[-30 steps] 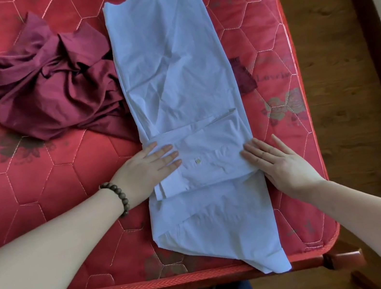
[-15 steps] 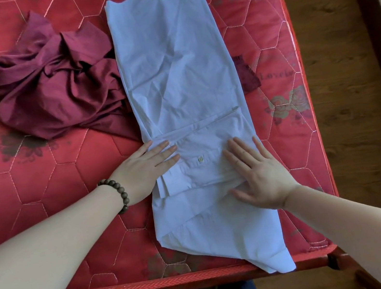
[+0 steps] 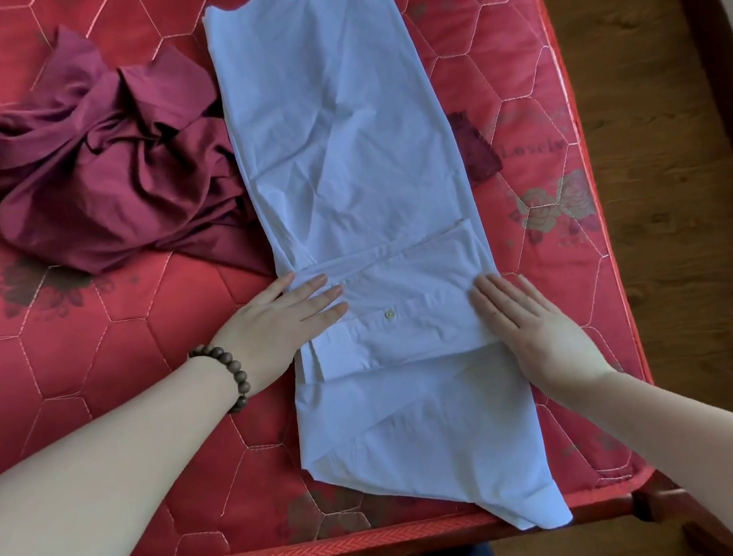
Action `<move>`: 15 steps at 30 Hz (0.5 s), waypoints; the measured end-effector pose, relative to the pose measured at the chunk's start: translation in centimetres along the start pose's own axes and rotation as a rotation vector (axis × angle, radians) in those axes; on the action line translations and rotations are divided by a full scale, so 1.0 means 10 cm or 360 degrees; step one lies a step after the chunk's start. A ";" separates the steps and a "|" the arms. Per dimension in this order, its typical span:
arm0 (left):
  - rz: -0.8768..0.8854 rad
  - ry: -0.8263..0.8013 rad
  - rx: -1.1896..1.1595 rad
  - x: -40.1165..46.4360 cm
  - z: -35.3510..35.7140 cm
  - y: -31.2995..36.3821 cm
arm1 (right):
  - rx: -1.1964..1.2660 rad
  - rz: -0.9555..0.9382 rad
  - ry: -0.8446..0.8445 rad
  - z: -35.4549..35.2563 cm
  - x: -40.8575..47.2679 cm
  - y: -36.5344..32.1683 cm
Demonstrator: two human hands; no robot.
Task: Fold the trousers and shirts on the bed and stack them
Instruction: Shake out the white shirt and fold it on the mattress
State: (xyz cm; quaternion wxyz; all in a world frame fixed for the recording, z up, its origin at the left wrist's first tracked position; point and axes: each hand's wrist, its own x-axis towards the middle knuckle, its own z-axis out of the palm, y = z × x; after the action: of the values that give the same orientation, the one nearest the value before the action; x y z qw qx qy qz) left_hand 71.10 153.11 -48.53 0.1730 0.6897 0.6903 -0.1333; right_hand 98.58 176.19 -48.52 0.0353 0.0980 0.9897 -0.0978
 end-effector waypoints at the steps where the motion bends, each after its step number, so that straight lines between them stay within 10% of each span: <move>1: 0.0002 -0.0014 0.0022 0.00 -0.01 0.01 | 0.0021 -0.0046 -0.0055 0.00 -0.06 -0.03; 15: 0.0001 0.0415 -0.0294 0.01 -0.18 0.47 | 0.0144 0.0034 -0.0205 0.17 0.76 -0.38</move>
State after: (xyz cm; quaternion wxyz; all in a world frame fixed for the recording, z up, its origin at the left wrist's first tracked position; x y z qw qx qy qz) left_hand 75.70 154.00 -46.63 0.1445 0.6826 0.7161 0.0215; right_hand 90.49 173.65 -50.20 0.0956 0.1034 0.9789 -0.1482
